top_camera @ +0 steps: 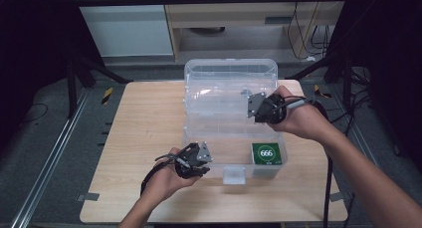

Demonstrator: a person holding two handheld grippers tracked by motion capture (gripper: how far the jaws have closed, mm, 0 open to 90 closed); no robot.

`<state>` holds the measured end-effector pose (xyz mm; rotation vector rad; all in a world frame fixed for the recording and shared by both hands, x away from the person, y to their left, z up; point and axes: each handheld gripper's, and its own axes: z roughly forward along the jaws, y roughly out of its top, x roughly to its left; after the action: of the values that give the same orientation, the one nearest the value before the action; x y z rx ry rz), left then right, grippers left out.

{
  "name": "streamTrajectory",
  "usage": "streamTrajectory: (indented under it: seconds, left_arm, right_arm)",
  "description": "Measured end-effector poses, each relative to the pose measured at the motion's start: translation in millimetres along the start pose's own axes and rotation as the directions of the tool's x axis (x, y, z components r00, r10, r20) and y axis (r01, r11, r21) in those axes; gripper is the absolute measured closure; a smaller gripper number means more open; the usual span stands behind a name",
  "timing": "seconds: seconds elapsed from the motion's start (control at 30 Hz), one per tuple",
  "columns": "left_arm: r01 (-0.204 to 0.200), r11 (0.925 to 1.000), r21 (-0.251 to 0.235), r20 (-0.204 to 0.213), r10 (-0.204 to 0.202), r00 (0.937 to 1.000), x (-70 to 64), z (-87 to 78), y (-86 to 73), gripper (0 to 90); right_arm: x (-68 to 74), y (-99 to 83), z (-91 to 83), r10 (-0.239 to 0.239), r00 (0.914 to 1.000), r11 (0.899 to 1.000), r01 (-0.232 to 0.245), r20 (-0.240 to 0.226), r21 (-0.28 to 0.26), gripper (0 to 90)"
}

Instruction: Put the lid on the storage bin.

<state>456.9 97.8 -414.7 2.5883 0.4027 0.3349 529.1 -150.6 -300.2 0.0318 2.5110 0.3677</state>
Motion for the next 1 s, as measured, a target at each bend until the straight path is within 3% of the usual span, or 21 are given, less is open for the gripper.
streamTrajectory:
  seconds: [0.13,0.17,0.23,0.27,0.6,1.0]
  left_arm:
    - [0.004,1.0000,-0.001,0.001,-0.004,1.0000,0.0,0.2,0.1,73.3]
    - [0.050,0.9987,-0.001,0.005,-0.050,0.9987,-3.1,0.4,-0.7,73.3]
    - [0.055,0.9985,-0.001,0.007,-0.055,0.9985,-3.0,0.6,-0.6,73.3]
    - [0.007,1.0000,-0.001,0.001,-0.007,1.0000,0.2,0.5,0.3,73.3]
    - [0.023,0.9996,-0.013,0.001,-0.023,0.9997,-0.1,2.2,1.0,73.4]
    - [0.028,0.9992,-0.027,0.004,-0.028,0.9996,-0.4,3.8,0.5,73.4]
  right_arm:
    - [7.5,-1.0,-3.9,-0.001,0.9999,1.000,0.001,0.014,-0.011,84.9]
    - [9.0,-1.0,-4.5,0.000,0.9998,1.000,0.001,0.020,-0.007,84.7]
    - [10.5,-1.1,-4.6,0.000,0.9996,1.000,0.000,0.027,-0.010,84.5]
    - [9.9,-1.3,-4.1,-0.001,0.9996,1.000,0.002,0.028,-0.013,84.4]
    - [0.1,-4.7,0.7,0.031,0.9994,0.999,-0.030,0.013,-0.026,83.9]
    - [10.2,-3.8,-4.2,0.021,0.9988,0.999,-0.019,0.043,-0.043,84.2]
